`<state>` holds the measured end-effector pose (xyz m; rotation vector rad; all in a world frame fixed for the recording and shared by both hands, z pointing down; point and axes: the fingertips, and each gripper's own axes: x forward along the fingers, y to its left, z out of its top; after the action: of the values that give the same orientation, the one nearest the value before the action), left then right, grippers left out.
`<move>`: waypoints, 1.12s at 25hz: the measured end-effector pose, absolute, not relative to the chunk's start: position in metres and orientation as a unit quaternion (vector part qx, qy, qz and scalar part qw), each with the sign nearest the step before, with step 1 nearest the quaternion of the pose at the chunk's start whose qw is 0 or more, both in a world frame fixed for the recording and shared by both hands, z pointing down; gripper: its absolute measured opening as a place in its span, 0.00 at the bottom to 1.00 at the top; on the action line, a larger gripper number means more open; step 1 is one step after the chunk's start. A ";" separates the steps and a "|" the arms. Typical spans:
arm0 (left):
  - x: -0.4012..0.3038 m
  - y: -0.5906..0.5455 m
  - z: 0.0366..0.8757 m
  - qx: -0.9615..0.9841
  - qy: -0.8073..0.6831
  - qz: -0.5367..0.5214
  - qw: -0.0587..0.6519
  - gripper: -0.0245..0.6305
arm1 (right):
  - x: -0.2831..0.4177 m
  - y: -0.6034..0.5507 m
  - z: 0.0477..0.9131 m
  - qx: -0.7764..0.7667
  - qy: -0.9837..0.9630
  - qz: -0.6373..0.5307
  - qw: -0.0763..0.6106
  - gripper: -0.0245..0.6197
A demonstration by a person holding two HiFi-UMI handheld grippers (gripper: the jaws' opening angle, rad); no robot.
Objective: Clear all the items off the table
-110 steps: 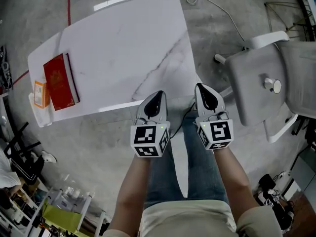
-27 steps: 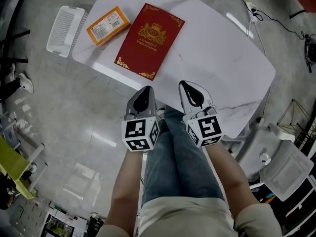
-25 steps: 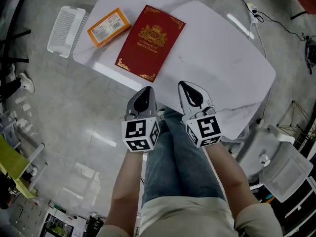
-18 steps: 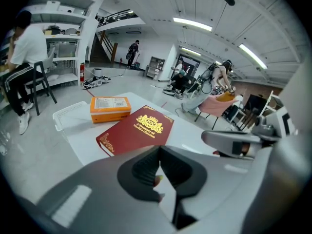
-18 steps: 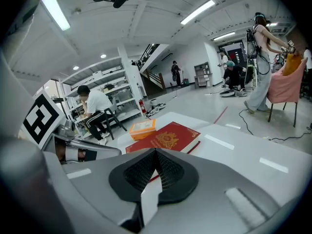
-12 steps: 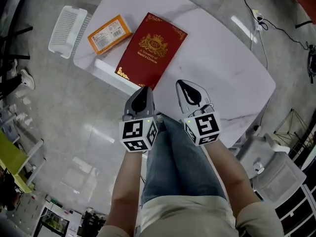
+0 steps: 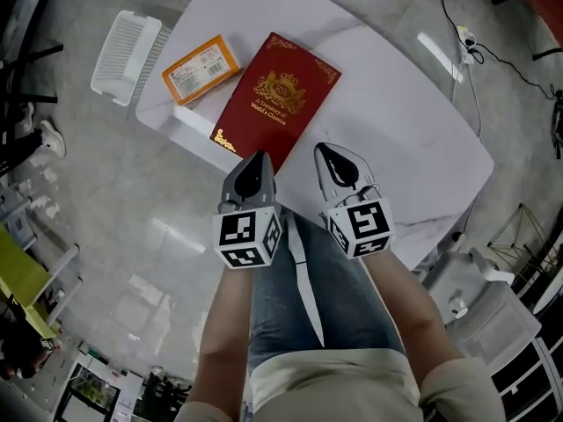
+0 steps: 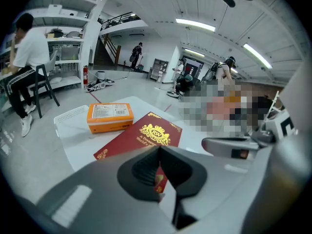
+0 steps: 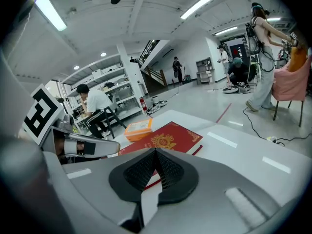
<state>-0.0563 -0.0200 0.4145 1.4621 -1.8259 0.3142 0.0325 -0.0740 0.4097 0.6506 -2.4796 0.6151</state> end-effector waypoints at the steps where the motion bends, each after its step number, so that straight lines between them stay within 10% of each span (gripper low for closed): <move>1: -0.058 -0.021 0.414 0.573 -0.716 0.123 0.380 0.05 | 0.030 -0.074 0.411 0.239 -0.910 0.226 0.251 0.04; 28: -0.118 -0.044 0.431 0.671 -0.608 0.186 0.381 0.05 | -0.001 -0.067 0.430 0.378 -0.841 0.288 0.259 0.07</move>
<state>-0.1181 -0.0436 0.4309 1.7137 -1.5525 0.4759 -0.0011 -0.0669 0.4298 1.0234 -2.2790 0.7806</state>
